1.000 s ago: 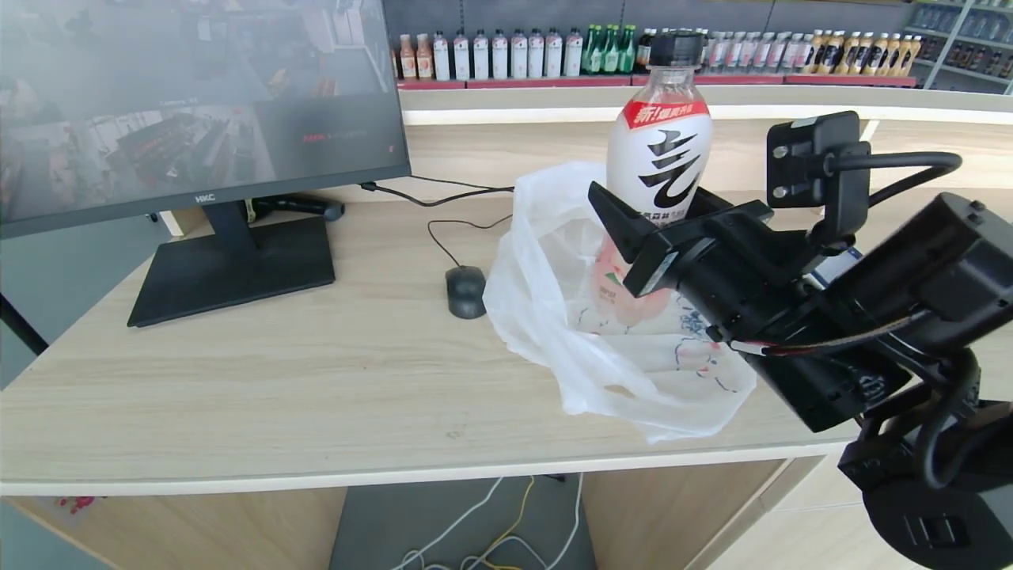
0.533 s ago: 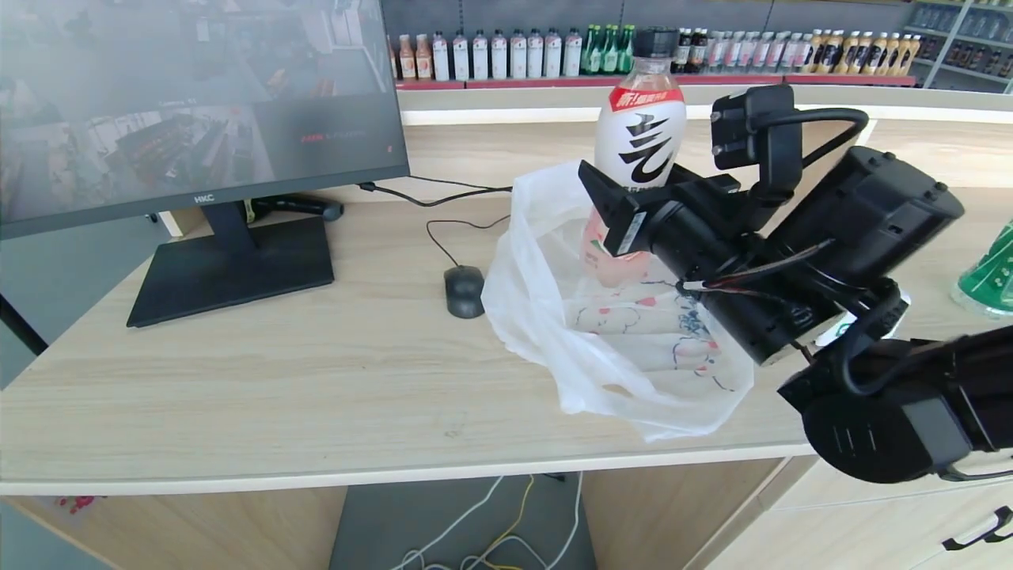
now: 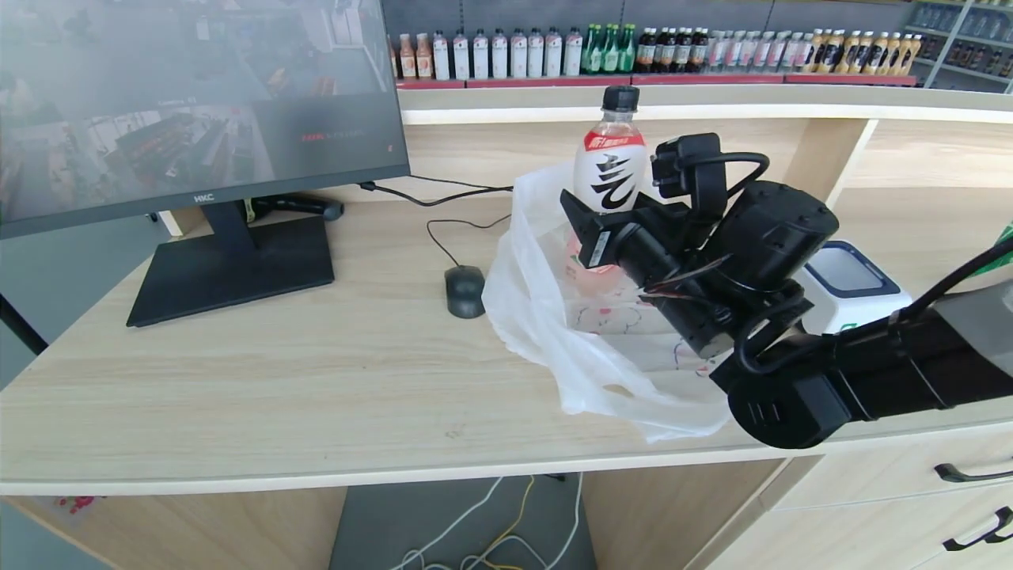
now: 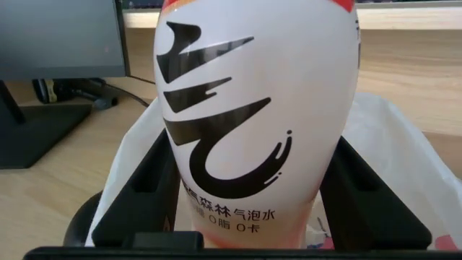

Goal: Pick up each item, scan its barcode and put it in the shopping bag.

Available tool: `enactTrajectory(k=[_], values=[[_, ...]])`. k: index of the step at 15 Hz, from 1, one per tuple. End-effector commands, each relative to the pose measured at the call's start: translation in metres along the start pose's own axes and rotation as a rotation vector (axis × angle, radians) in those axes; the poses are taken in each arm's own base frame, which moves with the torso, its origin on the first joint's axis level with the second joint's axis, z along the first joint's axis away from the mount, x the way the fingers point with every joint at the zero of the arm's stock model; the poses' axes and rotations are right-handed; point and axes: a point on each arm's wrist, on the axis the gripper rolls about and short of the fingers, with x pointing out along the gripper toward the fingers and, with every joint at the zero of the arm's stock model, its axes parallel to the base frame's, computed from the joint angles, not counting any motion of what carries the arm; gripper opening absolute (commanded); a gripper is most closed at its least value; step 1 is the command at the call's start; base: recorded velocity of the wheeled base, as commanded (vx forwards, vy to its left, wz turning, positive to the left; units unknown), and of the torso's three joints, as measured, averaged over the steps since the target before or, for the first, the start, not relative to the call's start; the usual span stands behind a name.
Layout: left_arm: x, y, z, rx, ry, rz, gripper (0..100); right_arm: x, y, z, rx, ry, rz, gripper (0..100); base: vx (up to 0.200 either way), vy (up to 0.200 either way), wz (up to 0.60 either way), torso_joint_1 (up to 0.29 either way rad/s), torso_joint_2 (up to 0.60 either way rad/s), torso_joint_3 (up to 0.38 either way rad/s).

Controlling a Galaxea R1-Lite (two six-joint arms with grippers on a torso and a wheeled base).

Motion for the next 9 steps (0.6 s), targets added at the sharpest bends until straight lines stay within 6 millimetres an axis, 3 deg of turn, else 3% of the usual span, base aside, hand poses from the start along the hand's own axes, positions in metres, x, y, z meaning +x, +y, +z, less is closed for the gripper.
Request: enactTrajectory(k=[1,9], values=[[0.0,0.0,0.0,0.0,-0.001,-0.001,100,0.002,-0.005,-0.012,-0.005,0.024,-0.012,0,0.0,0.0,0.0,0.0,0.0,0.0],[0.0,0.0,0.0,0.001,-0.001,0.0,100,0.004,-0.004,-0.03,0.026,0.065,-0.013,0,0.0,0.0,0.0,0.0,0.0,0.0]])
